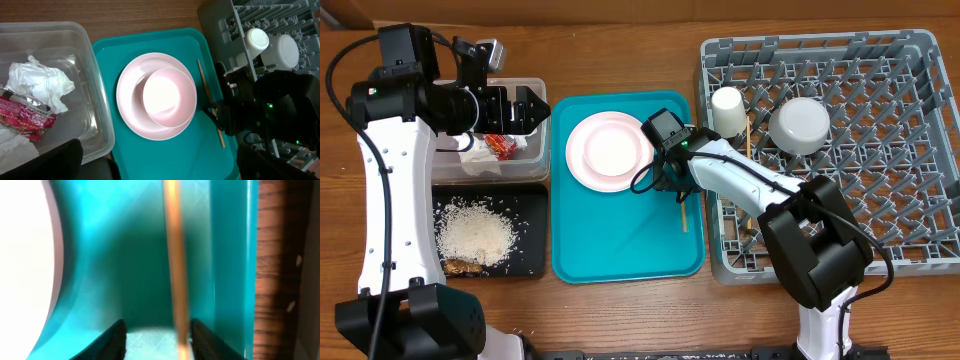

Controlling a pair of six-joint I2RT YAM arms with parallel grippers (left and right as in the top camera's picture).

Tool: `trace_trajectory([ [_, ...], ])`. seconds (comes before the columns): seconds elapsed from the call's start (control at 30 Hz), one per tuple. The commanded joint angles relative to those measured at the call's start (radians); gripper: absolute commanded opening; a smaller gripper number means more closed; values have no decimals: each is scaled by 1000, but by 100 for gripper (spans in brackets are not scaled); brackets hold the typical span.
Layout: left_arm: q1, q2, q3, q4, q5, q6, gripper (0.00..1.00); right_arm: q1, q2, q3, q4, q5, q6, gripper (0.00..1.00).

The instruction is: Sort waste into correct bins and load items into the dishwasher

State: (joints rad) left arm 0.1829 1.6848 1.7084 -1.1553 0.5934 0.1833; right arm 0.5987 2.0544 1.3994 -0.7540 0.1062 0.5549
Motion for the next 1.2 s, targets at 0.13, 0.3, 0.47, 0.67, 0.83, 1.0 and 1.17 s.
trace_trajectory([
  [0.13, -7, -8, 26, 1, -2, -7, 100, 1, 5, 3, -21, -30, -39, 26],
  [0.3, -7, -8, 26, 1, -2, -7, 100, 1, 5, 3, -37, -30, -39, 25],
  [0.47, -7, -8, 26, 1, -2, -7, 100, 2, 5, 3, -43, -30, -39, 15],
  [0.67, -7, -8, 26, 1, -2, -7, 100, 2, 5, 3, -50, -30, -39, 12],
  [0.83, -7, -8, 26, 1, -2, -7, 100, 2, 5, 5, -44, -31, -78, 4],
  [1.0, -7, -8, 26, 1, -2, -7, 100, -1, -6, 66, -95, -30, -89, 4],
  [1.17, -7, -8, 26, 1, -2, -7, 100, -1, -54, 131, -136, -30, -115, 4],
])
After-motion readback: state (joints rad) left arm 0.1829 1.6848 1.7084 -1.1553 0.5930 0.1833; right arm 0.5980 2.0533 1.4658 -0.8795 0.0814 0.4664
